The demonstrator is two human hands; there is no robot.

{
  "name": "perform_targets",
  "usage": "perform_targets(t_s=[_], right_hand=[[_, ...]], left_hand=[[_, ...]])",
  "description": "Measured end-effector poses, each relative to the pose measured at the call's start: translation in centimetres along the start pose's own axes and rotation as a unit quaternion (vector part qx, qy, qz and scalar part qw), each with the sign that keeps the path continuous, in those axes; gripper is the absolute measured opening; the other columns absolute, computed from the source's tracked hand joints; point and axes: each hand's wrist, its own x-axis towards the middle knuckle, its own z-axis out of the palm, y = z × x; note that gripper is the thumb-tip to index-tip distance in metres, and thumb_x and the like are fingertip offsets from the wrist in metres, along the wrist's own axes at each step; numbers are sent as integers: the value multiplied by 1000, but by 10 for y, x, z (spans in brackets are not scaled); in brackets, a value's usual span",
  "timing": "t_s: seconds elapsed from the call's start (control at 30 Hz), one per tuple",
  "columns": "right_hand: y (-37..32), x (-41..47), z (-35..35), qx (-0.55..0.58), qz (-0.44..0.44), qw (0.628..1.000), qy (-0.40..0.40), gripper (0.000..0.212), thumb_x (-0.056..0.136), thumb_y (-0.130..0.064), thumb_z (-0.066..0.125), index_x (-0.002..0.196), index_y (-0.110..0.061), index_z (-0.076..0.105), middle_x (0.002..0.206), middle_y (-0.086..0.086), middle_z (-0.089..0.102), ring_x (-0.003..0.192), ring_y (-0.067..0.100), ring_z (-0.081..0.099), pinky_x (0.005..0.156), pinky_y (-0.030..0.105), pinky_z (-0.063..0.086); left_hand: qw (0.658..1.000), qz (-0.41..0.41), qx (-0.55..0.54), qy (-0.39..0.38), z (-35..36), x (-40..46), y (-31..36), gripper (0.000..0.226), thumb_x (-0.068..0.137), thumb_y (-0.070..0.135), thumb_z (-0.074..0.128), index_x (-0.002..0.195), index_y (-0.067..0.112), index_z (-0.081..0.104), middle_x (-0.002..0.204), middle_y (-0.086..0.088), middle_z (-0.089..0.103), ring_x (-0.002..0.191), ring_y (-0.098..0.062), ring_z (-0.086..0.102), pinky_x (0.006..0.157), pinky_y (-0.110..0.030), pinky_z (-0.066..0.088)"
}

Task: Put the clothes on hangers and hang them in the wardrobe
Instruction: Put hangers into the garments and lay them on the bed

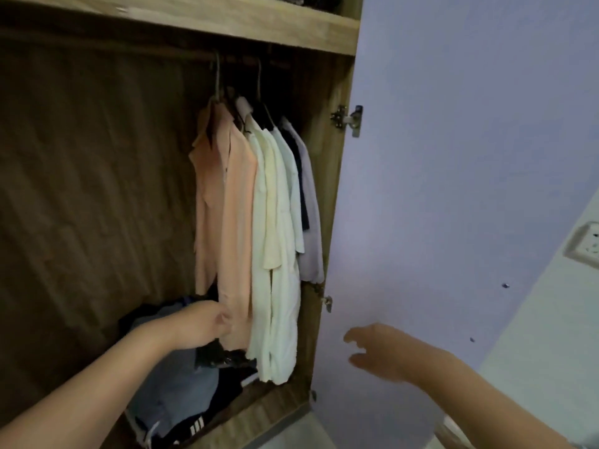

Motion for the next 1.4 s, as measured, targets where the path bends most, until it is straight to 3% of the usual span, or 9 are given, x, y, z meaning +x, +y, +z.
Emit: perform_targets(t_s=[0.17,0.27,0.53,0.67,0.73,0.87,1.0,1.23,1.4], right_hand=[[-22,50,-59,-27,-72,994,75,34,100,-24,38,131,-17,48,131,2,52,120,21,51,96,25,39],[-41,85,-87,-27,-121,984,131,31,98,-22,42,126,-12,52,114,-1,58,108,22,58,82,21,43],[-126,152,-162,112,-212,910,337,52,96,-10,42,145,-20,31,146,-1,39,127,13,44,91,15,34],[-173,189,-188,119,-205,891,386,58,93,-5,42,147,-14,25,148,2,34,136,16,30,105,17,23],[-189,205,-194,139,-186,886,401,59,90,-2,42,146,-13,27,141,5,41,131,18,37,100,15,30],[-216,223,-203,359,-199,848,335,49,88,-1,44,135,-17,49,89,0,60,75,7,54,58,3,40],[-252,245,-213,512,-193,801,245,18,87,-5,50,97,-13,62,88,13,66,82,21,63,71,29,50],[-292,268,-215,679,-179,684,196,43,77,12,36,110,-8,56,98,24,62,95,42,63,77,45,51],[-288,248,-240,782,-245,546,175,62,75,20,25,126,-4,53,114,25,61,101,36,62,92,46,50]], left_hand=[[990,-28,-84,111,-33,21,-9,30,95,27,49,124,18,53,120,0,57,101,-8,54,78,-13,44],[983,-26,-90,156,-57,37,-17,28,95,22,48,122,16,55,119,-2,58,99,-12,58,84,-22,49],[958,49,-124,252,-133,101,-28,39,97,13,42,136,15,42,132,-3,51,111,-7,48,92,-16,38],[949,101,-132,266,-169,130,-32,47,98,10,38,143,21,30,142,0,41,117,-11,48,89,-15,37],[943,123,-151,269,-186,139,-36,50,97,10,39,144,24,26,144,1,39,119,-10,46,94,-18,38],[919,174,-243,257,-214,145,-43,55,97,8,39,144,34,25,143,7,40,128,-8,40,104,-22,35],[900,201,-311,231,-227,144,-51,52,98,9,38,139,39,30,127,23,44,112,9,43,79,0,39],[863,221,-363,273,-245,129,-65,48,96,5,40,131,37,41,114,30,47,99,19,45,66,6,39],[835,264,-350,333,-263,112,-58,43,94,2,44,124,32,49,114,29,53,102,24,48,76,6,39]])
